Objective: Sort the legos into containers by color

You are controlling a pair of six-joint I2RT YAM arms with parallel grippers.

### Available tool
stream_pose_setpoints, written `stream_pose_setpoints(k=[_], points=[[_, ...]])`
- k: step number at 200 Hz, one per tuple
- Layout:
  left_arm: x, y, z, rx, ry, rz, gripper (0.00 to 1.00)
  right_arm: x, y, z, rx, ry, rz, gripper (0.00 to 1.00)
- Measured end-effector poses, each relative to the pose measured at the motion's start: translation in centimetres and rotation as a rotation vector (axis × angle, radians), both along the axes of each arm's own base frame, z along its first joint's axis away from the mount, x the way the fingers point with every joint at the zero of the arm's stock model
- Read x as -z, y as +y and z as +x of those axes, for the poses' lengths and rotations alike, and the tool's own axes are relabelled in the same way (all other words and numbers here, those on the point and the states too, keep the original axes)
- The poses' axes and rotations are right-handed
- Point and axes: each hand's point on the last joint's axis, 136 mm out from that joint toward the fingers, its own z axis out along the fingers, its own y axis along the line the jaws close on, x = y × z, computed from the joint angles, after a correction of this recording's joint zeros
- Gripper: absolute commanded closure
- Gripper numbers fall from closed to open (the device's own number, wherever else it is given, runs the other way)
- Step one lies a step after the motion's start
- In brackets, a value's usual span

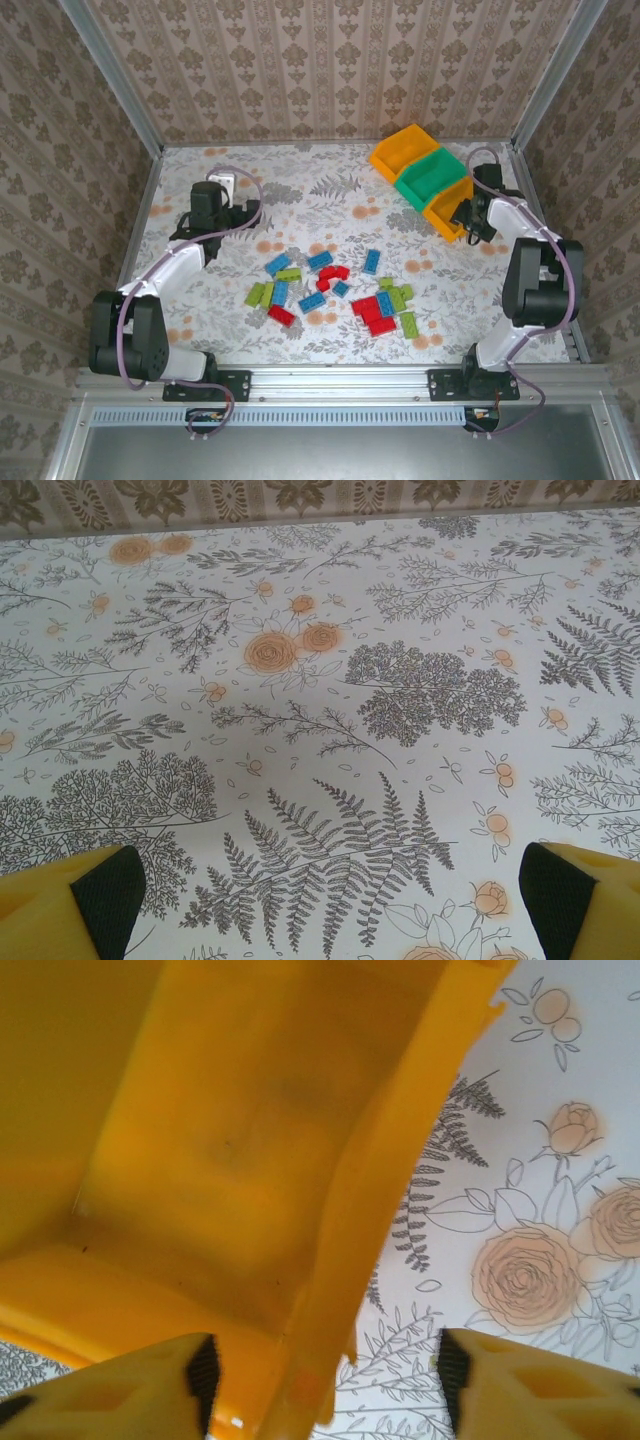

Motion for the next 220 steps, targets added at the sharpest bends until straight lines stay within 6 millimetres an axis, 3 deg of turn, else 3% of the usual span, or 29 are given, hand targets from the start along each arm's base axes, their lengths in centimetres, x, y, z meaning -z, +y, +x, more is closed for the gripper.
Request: stream_pose_setpoints(k=[60, 113, 173, 220], points=[[0.1, 0.2, -0.1, -0.010, 0.000, 0.006, 0.00, 0.6, 0.1, -0.1, -0.005, 0.022, 0.006, 0.75], [0.1, 0.3, -0.1, -0.013, -0.001, 0.008, 0.00, 0.4, 0.1, -0.3, -0.064, 0.032, -0.025, 0.87], [0.1, 0.3, -0.1, -0.018, 0.001, 0.000, 0.00, 0.3, 3.8, 0.2, -0.232, 0.017, -0.038, 0.88], [0.5, 0.4, -0.5, -0.027, 0.015, -0.005, 0.00, 0.0, 10.0, 1.0, -0.465, -0.007, -0.051, 0.87]])
